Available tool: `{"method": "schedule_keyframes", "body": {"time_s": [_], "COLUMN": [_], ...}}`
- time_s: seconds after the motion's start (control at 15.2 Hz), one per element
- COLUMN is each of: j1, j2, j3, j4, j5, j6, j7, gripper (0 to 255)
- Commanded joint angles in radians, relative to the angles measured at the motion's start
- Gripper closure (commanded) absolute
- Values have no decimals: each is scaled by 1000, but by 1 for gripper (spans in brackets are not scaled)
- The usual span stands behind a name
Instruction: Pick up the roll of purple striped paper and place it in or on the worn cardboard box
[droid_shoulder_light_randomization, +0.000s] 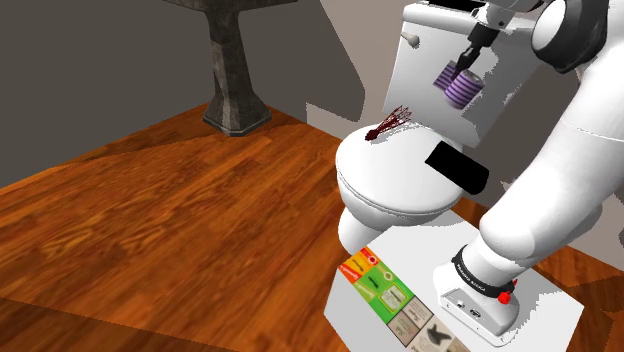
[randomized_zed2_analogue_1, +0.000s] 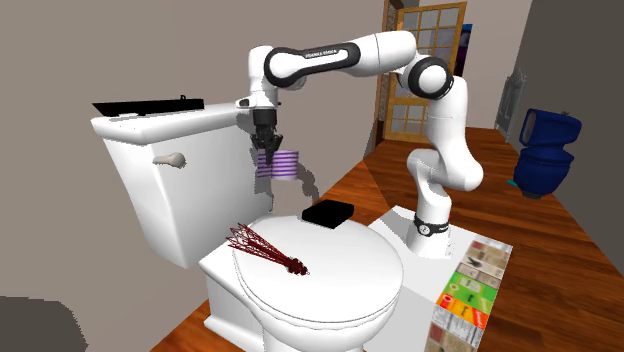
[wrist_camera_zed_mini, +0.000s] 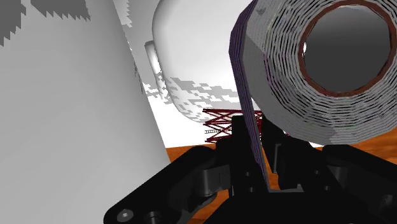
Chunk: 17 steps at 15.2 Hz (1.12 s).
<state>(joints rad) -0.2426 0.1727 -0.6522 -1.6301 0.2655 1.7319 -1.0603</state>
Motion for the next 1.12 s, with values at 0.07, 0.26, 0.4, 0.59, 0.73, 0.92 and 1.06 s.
{"method": "schedule_keyframes", "body": {"time_s": [0.07, 0.26, 0.4, 0.59, 0.73, 0.92, 1.06], "j1": [27, 38, 31, 7, -24, -31, -32], "j2": [-120, -266, -360, -495, -610, -608, -607], "j3": [-6, 2, 16, 43, 69, 66, 62], "j4": [-115, -241, -317, -418, -497, -536, -562], "j5": [-72, -161, -217, -289, -343, -344, -345], "j6": [24, 41, 43, 31, 7, 47, 74], "j7": [24, 62, 88, 123, 146, 141, 137], "gripper": [255, 255, 255, 255, 255, 255, 255]}}
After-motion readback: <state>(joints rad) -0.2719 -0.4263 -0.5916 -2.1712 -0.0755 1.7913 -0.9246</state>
